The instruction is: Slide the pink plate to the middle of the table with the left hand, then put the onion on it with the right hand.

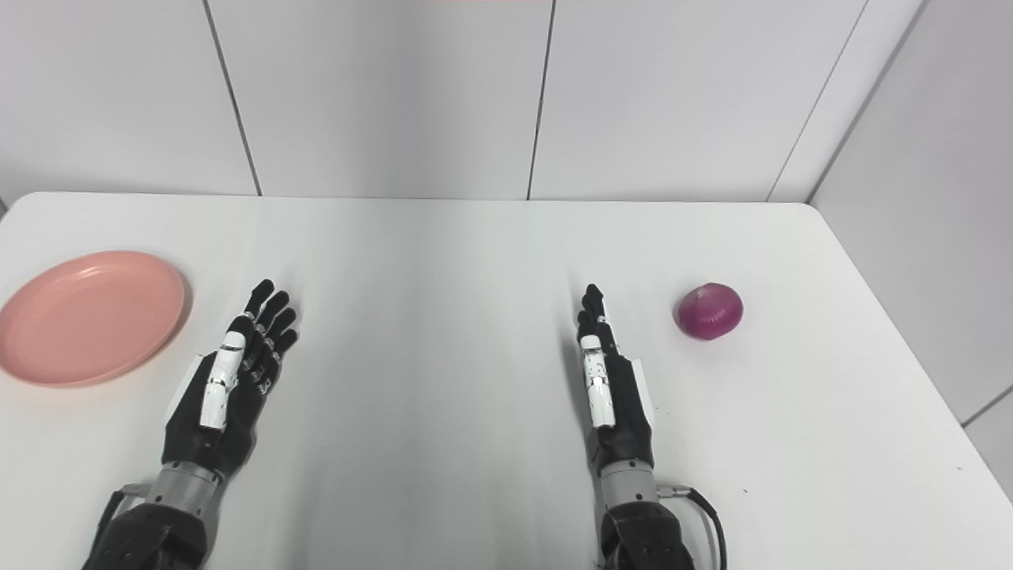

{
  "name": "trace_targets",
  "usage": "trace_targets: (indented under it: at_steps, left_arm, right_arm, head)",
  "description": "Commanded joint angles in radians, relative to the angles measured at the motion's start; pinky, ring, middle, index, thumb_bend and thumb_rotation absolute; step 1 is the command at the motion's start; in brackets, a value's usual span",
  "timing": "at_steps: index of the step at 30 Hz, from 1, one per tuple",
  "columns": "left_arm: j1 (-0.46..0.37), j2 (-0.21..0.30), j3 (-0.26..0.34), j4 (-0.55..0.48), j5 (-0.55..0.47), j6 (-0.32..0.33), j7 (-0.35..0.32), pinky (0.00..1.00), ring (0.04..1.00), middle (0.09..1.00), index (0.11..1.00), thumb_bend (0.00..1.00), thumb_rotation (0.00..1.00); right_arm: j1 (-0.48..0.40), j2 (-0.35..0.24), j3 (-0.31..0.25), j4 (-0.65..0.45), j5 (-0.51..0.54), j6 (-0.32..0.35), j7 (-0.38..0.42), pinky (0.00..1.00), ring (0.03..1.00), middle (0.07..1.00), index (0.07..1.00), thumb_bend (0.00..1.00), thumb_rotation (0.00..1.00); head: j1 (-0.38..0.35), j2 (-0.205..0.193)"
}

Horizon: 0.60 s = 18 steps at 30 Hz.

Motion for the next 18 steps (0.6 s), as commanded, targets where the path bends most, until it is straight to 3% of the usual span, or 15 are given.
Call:
trace_targets:
  at_steps: [1, 4, 15, 18]
  left_arm:
    - [0.026, 0.009, 0.004, 0.042, -0.009, -0.030, -0.016, 1.00, 0.990, 0.985, 0.965, 0.46, 1.00]
    - [0.028, 0.008, 0.003, 0.039, -0.005, -0.031, -0.014, 1.00, 0.989, 0.984, 0.963, 0.47, 1.00]
    - [0.033, -0.002, -0.005, 0.022, 0.001, -0.027, -0.008, 1.00, 0.982, 0.983, 0.971, 0.48, 1.00]
    - [0.033, -0.003, -0.006, 0.017, 0.001, -0.019, -0.006, 1.00, 0.982, 0.988, 0.976, 0.48, 1.00]
  right_arm:
    - [0.011, 0.013, 0.006, 0.026, 0.000, -0.052, -0.002, 1.00, 1.000, 1.000, 1.000, 0.34, 1.00]
    - [0.011, 0.014, 0.005, 0.026, -0.004, -0.049, -0.007, 1.00, 1.000, 1.000, 1.000, 0.39, 1.00]
    - [0.015, 0.011, 0.000, 0.011, 0.026, -0.042, 0.010, 1.00, 1.000, 1.000, 1.000, 0.35, 1.00]
    - [0.016, 0.010, 0.001, 0.004, 0.023, -0.031, 0.007, 1.00, 1.000, 1.000, 1.000, 0.40, 1.00]
  head:
    - [0.001, 0.000]
    - [0.015, 0.003]
    - [0.056, 0.007]
    - [0.058, 0.007]
